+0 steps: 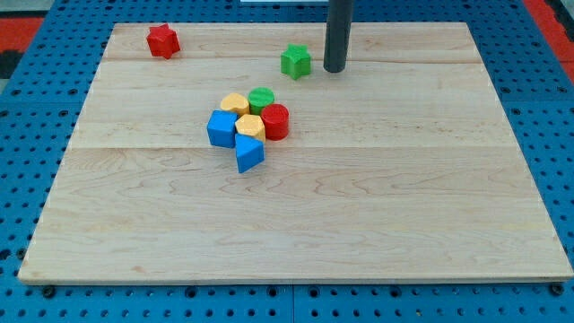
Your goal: Place the green star right to the red star
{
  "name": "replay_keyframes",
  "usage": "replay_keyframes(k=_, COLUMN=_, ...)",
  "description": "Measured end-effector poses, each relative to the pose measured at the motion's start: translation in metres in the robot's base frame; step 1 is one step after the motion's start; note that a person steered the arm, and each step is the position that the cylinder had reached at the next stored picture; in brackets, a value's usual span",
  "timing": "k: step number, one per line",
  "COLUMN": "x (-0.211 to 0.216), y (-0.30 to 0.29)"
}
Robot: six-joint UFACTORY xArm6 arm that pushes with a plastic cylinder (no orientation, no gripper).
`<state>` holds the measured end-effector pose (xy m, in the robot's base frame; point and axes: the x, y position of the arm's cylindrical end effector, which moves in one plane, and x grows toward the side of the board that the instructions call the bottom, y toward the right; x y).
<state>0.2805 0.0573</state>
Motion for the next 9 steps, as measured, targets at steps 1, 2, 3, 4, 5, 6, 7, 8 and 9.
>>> replay_keyframes(k=1, x=-0.020, y=-0.063)
replay_keyframes(k=2, x=-0.011, y=-0.067)
replay_keyframes(k=3, x=0.012, y=-0.083)
replay_keyframes(k=4, x=0.005, y=-0.143)
replay_keyframes(k=5, x=0.005, y=-0.146)
replay_keyframes(k=6, x=0.046, y=-0.149)
replay_keyframes(k=7, x=0.033, y=-0.186)
replay_keyframes(k=8, x=0.009, y=-0.177)
replay_keyframes(k=9, x=-0.020, y=-0.171)
